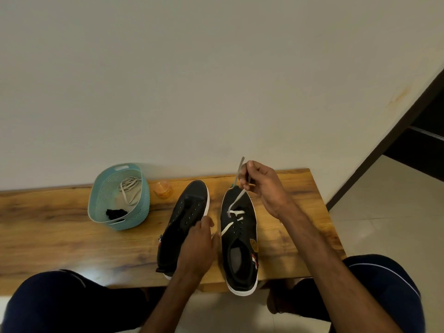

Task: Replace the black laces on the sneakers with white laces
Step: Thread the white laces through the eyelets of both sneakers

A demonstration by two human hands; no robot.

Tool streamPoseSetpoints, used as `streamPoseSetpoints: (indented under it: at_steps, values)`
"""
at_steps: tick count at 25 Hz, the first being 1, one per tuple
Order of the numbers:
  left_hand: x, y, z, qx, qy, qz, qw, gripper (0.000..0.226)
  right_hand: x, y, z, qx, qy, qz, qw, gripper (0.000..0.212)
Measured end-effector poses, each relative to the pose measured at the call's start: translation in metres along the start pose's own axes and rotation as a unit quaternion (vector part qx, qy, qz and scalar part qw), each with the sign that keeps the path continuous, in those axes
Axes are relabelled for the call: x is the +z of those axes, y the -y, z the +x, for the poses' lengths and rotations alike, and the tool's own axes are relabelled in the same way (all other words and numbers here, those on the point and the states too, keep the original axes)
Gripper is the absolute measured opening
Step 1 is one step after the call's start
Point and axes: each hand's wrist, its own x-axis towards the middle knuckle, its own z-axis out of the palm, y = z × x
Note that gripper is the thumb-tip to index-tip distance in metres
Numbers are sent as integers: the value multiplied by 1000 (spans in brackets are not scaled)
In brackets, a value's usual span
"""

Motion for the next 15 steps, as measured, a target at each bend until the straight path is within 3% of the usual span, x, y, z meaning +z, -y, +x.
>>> streamPoseSetpoints:
  at_steps: [3,5,7,10,12,15]
  values:
    - [-9,-15,14,53,-105,34,993,24,8,-7,-7,-2,35,-64,997,31]
    - [-16,-26,28,1,-64,-170,983,50,18,-13,-12,-1,78,-128,989,30]
    - [-26,-37,41,-62,42,-367,927,69,30,-19,-19,0,125,-183,975,29]
    - [-37,-38,52,-106,118,-442,883,69,35,-29,-26,6,129,-207,970,28]
    - [-44,-32,57,-152,165,-513,828,67,35,-32,-28,11,147,-236,960,27]
    - [-59,-33,76,-208,143,-636,729,49,44,-40,-38,15,200,-310,929,26]
